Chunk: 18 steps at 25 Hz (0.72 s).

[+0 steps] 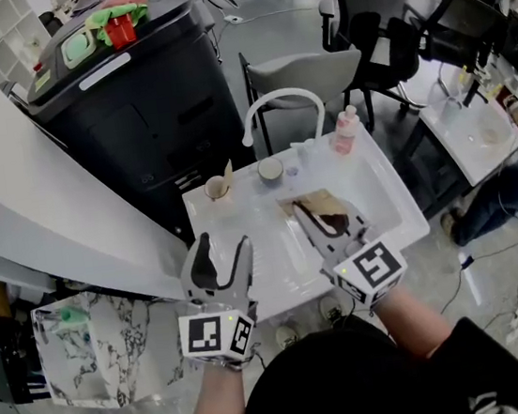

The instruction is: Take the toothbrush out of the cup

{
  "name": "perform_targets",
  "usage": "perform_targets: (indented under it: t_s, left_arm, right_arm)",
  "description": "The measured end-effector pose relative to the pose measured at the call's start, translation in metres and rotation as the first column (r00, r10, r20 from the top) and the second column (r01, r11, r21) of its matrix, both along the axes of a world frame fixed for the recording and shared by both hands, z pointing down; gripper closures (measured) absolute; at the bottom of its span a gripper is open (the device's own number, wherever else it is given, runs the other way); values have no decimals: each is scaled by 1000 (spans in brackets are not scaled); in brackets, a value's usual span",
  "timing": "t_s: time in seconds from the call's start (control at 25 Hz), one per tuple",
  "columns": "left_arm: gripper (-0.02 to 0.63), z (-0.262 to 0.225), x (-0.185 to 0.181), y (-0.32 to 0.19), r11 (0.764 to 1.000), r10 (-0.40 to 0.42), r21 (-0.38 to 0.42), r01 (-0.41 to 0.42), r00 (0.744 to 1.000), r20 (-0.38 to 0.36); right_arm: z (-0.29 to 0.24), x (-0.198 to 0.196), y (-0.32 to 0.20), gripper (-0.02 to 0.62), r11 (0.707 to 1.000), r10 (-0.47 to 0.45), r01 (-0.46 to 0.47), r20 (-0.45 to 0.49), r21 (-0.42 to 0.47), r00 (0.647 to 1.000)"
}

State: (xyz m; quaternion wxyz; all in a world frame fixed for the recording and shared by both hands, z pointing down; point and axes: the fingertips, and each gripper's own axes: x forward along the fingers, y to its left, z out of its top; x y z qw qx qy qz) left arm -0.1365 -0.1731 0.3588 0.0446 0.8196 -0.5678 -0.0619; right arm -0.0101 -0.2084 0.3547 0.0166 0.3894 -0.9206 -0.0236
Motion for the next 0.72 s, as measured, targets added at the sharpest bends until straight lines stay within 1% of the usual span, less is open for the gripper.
perform_targets:
  t_s: [0.12,0.28,0.44,0.6,0.72]
  left_arm:
    - [321,3,-2,-2,1000,-6,-7,6,1000,2]
    - [321,10,-4,-9,1000,-15,-18,15,1000,15]
    - [321,20,-6,-23,999,-24,-31,26,998,52]
    - [321,33,-11,-43,998,-39,-41,44,993,111]
    - [321,50,-15,-61,996,-50,-70,60,990,132]
  right_arm:
    - [3,-2,-2,572,1000,-6,6,1,-10,1000]
    - [1,-2,-10,572,1000,-7,7,-8,8,1000]
    - [7,-1,-17,572,1000,-20,20,2,-5,1000]
    - [13,1,-25,572,999,-17,17,4,-27,1000]
    - [18,4,-32,572,999,-2,2,0,-44,1000]
